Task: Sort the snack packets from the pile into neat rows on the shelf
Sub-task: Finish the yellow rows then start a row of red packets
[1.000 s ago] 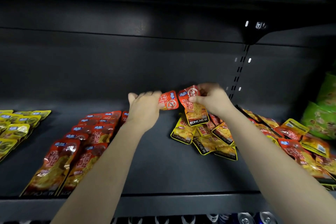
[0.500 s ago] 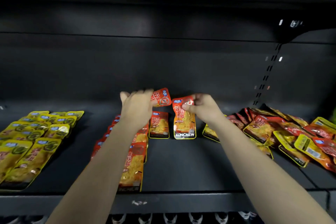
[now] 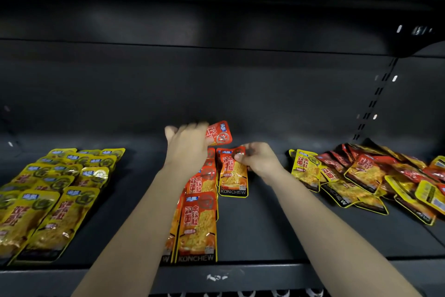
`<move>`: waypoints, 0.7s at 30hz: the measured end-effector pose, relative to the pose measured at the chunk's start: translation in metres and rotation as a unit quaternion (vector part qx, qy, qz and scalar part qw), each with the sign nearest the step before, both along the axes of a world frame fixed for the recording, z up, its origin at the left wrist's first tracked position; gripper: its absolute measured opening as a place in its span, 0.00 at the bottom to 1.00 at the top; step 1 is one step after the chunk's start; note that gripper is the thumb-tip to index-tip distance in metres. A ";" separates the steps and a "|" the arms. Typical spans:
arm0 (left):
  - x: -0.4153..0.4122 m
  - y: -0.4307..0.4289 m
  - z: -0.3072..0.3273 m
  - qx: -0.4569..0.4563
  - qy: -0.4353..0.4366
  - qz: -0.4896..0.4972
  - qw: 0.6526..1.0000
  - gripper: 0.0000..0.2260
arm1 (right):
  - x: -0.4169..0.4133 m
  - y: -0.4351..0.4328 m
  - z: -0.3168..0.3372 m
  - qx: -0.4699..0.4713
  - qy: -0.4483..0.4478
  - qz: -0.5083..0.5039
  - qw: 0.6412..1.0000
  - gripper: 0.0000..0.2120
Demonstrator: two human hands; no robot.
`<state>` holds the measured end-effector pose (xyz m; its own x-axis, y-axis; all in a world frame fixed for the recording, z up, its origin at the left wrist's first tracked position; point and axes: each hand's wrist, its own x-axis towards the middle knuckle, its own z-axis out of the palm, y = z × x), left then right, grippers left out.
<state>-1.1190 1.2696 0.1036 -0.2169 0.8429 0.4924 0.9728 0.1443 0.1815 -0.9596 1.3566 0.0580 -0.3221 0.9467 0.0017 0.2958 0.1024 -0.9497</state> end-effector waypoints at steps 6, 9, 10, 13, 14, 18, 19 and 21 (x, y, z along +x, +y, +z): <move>-0.002 0.003 -0.009 0.001 -0.018 -0.010 1.000 0.10 | -0.005 0.007 -0.014 0.037 -0.031 -0.022 0.999 0.07; -0.002 0.004 -0.010 0.006 -0.019 -0.011 1.000 0.09 | -0.007 0.008 -0.016 0.042 -0.049 -0.031 0.997 0.09; -0.002 0.004 -0.009 0.007 -0.018 -0.009 1.000 0.09 | -0.008 0.008 -0.016 0.042 -0.057 -0.031 0.997 0.10; -0.001 0.004 -0.008 0.010 -0.017 -0.003 1.000 0.09 | -0.010 0.008 -0.017 0.035 -0.076 -0.028 0.996 0.11; 0.000 0.004 -0.007 0.010 -0.017 -0.002 1.000 0.10 | -0.010 0.009 -0.017 0.034 -0.079 -0.028 0.996 0.11; 0.002 0.004 -0.006 0.006 -0.016 0.000 1.000 0.10 | -0.008 0.010 -0.019 0.030 -0.060 -0.028 0.997 0.14; 0.002 0.004 -0.005 0.005 -0.013 0.003 1.000 0.10 | -0.007 0.009 -0.019 0.032 -0.053 -0.027 0.998 0.16; 0.003 0.003 -0.002 0.007 -0.012 0.005 1.000 0.09 | -0.004 0.008 -0.019 0.036 -0.045 -0.023 0.998 0.19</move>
